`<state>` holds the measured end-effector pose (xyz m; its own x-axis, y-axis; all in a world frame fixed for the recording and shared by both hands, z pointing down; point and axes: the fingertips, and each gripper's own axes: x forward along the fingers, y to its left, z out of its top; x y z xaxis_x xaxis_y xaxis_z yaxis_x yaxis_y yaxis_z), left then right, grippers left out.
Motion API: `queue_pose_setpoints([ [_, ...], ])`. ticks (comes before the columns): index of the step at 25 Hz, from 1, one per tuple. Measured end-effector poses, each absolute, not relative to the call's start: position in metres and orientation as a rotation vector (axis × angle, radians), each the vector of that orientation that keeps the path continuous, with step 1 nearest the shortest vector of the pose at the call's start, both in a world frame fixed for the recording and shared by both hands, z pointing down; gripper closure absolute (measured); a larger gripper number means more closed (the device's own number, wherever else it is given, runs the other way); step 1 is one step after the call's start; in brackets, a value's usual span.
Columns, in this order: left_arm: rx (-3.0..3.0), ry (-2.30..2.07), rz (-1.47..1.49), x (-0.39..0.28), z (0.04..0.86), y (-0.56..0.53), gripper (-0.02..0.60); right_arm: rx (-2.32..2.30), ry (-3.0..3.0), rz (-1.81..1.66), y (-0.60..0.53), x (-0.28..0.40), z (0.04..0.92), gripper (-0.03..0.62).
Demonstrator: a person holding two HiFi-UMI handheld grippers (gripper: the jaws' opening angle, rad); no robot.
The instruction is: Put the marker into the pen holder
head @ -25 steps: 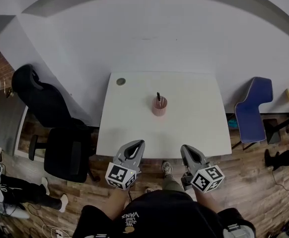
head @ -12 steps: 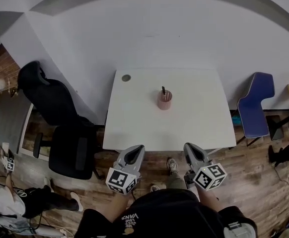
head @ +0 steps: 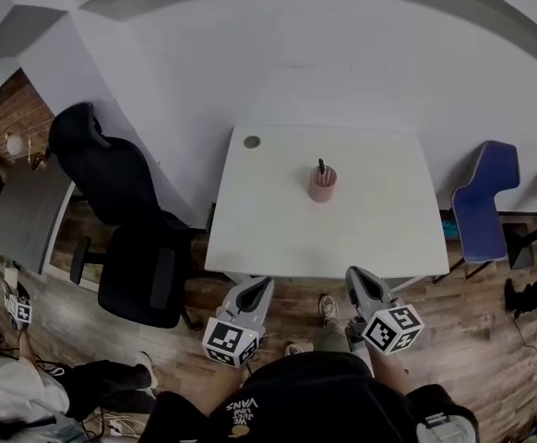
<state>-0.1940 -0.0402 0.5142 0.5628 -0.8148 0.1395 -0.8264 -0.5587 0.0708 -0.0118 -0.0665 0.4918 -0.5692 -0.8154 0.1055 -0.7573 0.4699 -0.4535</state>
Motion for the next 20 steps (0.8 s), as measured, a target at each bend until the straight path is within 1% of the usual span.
queue_pose_setpoints([
  [9, 2.632, -1.447, 0.138, -0.206, 0.516, -0.031, 0.529, -1.425, 2.615, -0.711, -0.062, -0.027, 0.502, 0.592],
  [20, 2.619, -1.459, 0.132, -0.208, 0.519, -0.032, 0.529, -1.463, 2.611, -0.68, -0.065, -0.025, 0.501, 0.592],
])
